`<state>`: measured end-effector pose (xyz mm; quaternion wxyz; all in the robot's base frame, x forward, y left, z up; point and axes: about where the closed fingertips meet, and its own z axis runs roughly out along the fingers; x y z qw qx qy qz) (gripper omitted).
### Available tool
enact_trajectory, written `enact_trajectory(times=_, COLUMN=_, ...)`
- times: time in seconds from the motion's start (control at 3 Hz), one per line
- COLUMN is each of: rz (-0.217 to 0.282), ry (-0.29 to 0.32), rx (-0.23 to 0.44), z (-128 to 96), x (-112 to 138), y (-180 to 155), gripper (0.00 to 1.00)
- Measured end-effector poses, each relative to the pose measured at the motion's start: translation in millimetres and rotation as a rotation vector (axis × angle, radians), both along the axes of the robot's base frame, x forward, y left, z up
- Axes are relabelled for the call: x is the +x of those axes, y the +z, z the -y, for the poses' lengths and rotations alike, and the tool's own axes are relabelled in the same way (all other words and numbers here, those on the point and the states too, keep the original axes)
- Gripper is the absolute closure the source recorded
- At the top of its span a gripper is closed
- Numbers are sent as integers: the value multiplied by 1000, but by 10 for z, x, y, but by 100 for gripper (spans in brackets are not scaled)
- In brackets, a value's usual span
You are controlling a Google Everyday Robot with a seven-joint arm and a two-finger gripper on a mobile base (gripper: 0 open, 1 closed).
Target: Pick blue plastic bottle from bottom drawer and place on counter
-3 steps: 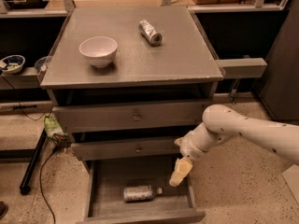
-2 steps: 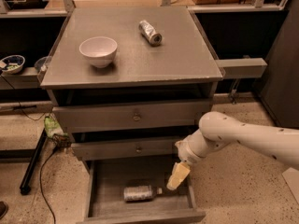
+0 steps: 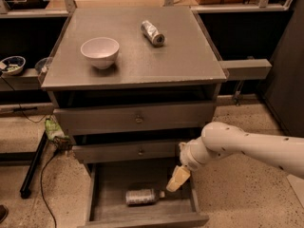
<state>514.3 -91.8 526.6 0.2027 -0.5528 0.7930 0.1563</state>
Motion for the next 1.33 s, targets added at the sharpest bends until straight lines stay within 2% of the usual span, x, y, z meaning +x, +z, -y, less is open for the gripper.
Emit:
enact_trajectory(times=0.33, rz=-4, ry=1, rx=8, z=-83, x=-58, y=-152, gripper=0)
enact_trajectory(times=1.0, rz=-86, ry=73, rx=77, z=-738, x=-96, y=-1041, gripper=0)
enact_trajectory(times=1.33, rz=-86, ry=73, rx=77, z=-738, x=-96, y=-1041, gripper=0)
